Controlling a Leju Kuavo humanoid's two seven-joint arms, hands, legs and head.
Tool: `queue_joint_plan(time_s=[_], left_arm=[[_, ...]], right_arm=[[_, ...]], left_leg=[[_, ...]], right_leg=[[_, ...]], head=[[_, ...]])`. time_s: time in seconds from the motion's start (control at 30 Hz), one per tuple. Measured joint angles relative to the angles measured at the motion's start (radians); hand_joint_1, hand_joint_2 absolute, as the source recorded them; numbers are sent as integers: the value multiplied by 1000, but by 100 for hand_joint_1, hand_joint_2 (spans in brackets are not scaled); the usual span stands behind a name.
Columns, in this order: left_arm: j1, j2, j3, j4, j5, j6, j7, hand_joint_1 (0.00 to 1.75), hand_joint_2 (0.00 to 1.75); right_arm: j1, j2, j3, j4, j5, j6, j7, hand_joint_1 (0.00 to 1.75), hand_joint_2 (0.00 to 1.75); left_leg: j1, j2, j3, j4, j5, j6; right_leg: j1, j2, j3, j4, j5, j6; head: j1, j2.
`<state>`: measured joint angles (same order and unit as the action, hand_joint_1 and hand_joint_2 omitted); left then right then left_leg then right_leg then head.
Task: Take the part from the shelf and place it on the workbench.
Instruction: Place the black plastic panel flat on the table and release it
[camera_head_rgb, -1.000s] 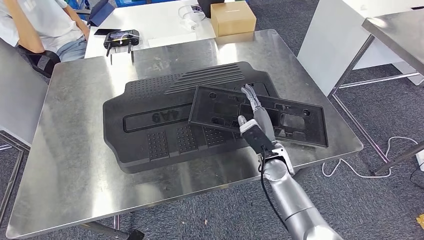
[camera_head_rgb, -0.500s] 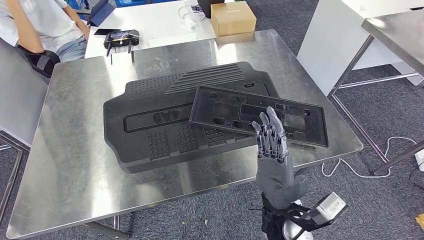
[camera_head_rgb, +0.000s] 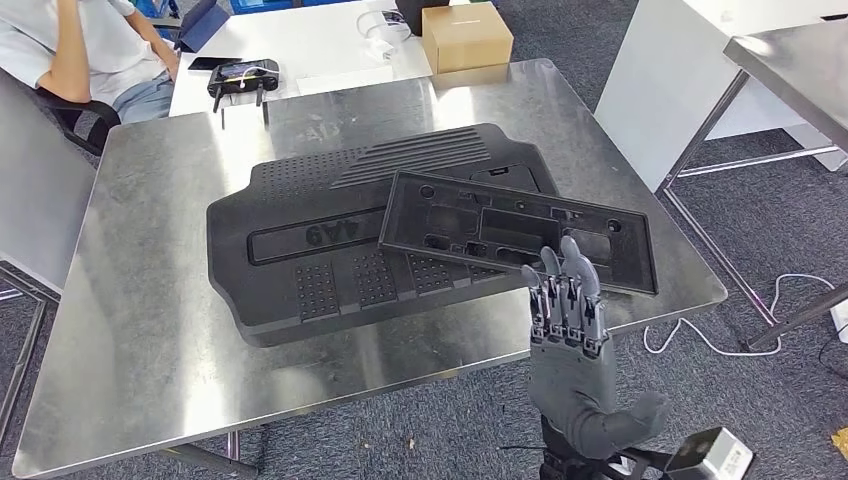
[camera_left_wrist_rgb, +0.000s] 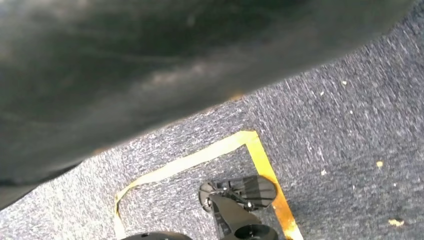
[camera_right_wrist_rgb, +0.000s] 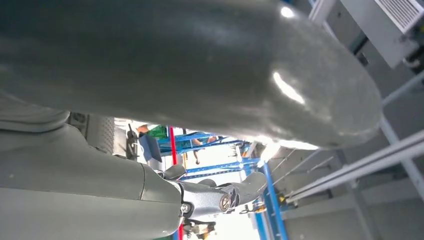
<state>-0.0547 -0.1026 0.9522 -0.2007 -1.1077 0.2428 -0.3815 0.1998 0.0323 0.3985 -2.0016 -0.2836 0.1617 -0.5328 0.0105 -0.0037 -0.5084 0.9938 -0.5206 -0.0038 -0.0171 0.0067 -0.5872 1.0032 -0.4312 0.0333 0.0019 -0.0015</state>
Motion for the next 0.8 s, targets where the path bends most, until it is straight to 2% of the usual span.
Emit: queue_joint_plan(time_s=[0.3,0.8], left_arm=[[0,2,19,0,8,-10,-11,0,0],[0,2,23,0,-20,-2,-8,0,0]], right_arm=[[83,4,-80,-23,-54,44,7,0,0],[118,25,-182,-33,-89,78,7,0,0]], left_leg=[[0,0,1,0,-1,1],[-6,0,3,1,-3,5]], right_leg=[[0,0,2,0,-1,1],[-6,0,3,-1,0,2]], head=[[0,0],[0,0]])
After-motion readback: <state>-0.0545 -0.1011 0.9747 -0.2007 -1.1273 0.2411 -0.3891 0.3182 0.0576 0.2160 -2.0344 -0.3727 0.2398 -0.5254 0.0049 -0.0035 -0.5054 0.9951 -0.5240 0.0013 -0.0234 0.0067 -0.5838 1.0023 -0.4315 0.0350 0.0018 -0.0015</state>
